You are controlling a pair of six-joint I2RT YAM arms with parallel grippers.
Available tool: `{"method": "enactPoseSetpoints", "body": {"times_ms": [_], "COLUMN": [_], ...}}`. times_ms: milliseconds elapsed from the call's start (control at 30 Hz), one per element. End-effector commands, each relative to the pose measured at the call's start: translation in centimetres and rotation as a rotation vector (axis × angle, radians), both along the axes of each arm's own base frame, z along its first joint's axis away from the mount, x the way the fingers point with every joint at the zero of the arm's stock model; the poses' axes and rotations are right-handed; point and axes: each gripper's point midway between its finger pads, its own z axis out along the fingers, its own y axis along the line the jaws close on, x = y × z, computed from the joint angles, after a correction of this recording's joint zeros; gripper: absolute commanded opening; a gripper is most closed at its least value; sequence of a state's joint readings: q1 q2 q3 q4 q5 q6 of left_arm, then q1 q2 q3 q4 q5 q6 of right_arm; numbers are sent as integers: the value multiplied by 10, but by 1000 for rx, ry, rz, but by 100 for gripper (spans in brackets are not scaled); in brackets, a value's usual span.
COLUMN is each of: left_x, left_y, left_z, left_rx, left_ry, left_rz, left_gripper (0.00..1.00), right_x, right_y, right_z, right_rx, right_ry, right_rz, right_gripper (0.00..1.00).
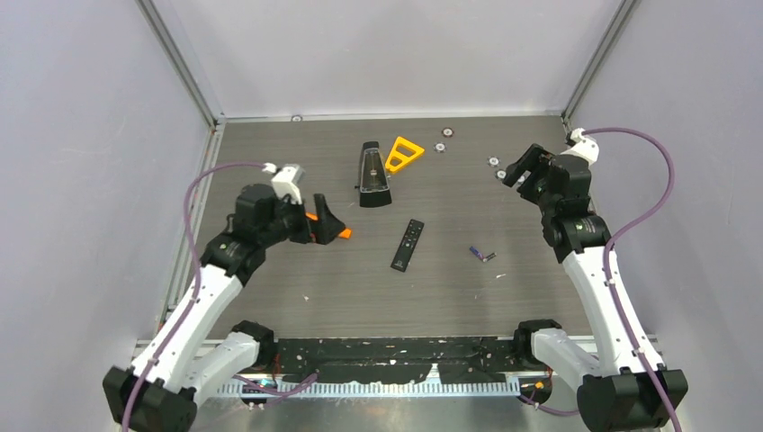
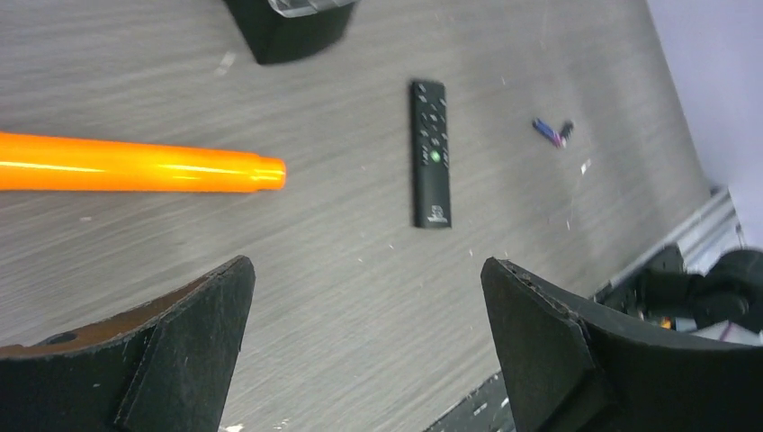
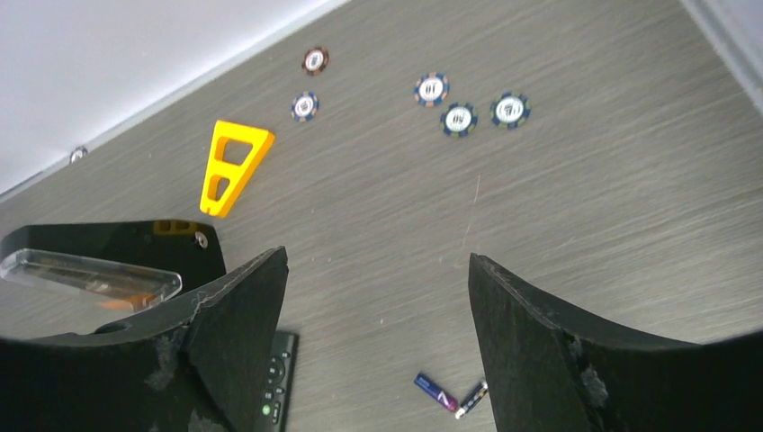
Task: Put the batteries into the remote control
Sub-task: Pick up the remote control from the center of the board.
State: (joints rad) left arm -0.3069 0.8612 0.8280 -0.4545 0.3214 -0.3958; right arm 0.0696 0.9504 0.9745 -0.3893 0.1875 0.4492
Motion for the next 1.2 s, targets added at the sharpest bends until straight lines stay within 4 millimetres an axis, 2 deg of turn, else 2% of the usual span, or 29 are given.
{"method": "enactPoseSetpoints", "body": {"times_ms": [0,100,333,400,533,667,800,967,1167], "left_x": [11,23,58,63,77,90,88,86,79], "left_y": [-43,-68,-141,-163,-193,-209,-221,-220,-221], "left_z": [-8,-21,-45,-57,-89,-112,-133,-156,-177], "left_rx": [4,81,218,245,323,365,405,474,511], "left_ry": [-23,-29,-25,-11,15,75,103,138,176], "left_rz": [-93,-121,-133,-147,-145,-113,-144,-143,-186], "left_gripper": [100,100,95,94,92,91,89,89,83], "right_x": [1,-4,-23,-29,-42,-50,-53,-55,-56], "right_y": [13,20,29,29,32,35,40,43,45], "right_z": [-16,-33,-73,-81,-93,-103,-106,-107,-111], "right_rx": [85,116,147,149,161,172,185,190,200], "right_ry": [27,71,194,222,257,286,303,310,324], "right_rz": [32,52,73,72,89,101,126,143,147], "right_gripper": [78,77,74,74,74,73,73,73,73]}}
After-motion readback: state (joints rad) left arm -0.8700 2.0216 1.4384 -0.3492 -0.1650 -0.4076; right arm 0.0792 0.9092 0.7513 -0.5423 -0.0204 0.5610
